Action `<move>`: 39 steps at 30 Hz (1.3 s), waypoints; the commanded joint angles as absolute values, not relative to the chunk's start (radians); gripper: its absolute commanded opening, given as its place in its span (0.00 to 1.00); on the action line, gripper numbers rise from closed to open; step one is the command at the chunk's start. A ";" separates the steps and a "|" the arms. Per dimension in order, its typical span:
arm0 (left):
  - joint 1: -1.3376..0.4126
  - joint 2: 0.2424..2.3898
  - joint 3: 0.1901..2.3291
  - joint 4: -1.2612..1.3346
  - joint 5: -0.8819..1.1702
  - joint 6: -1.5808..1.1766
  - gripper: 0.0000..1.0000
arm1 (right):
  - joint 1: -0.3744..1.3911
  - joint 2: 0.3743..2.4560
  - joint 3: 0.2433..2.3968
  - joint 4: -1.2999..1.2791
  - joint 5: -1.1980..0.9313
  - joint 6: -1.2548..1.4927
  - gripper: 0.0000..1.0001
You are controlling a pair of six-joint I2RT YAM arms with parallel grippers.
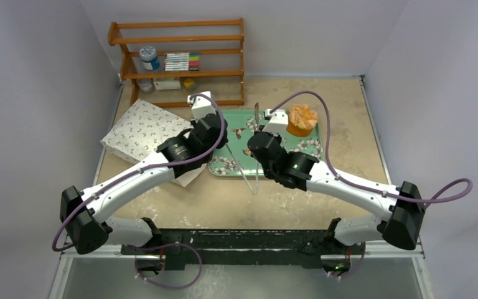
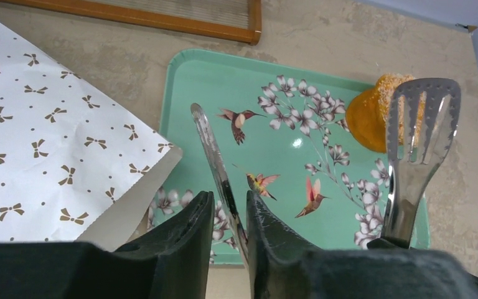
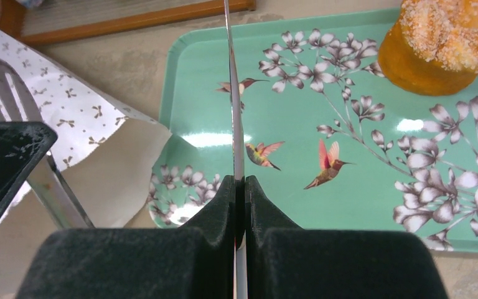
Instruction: Take the fake bread out of the paper bag
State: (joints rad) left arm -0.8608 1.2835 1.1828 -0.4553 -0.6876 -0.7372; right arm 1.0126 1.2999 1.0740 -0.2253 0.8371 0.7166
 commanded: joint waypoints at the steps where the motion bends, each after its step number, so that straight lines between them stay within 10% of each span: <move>1: -0.844 1.313 1.231 -0.482 -0.749 -0.697 0.34 | 0.976 1.309 1.099 -0.126 0.869 0.582 0.00; 5: -0.844 1.332 1.262 -0.461 -0.758 -0.690 0.61 | 0.976 1.321 1.074 -0.087 0.803 0.529 0.00; 11: -0.843 1.345 1.298 -0.443 -0.794 -0.678 0.72 | 0.977 1.369 1.043 -0.087 0.736 0.512 0.00; 39: -0.844 1.171 1.233 -0.406 -0.933 -0.653 0.79 | 0.892 1.684 1.006 -0.075 0.592 0.526 0.04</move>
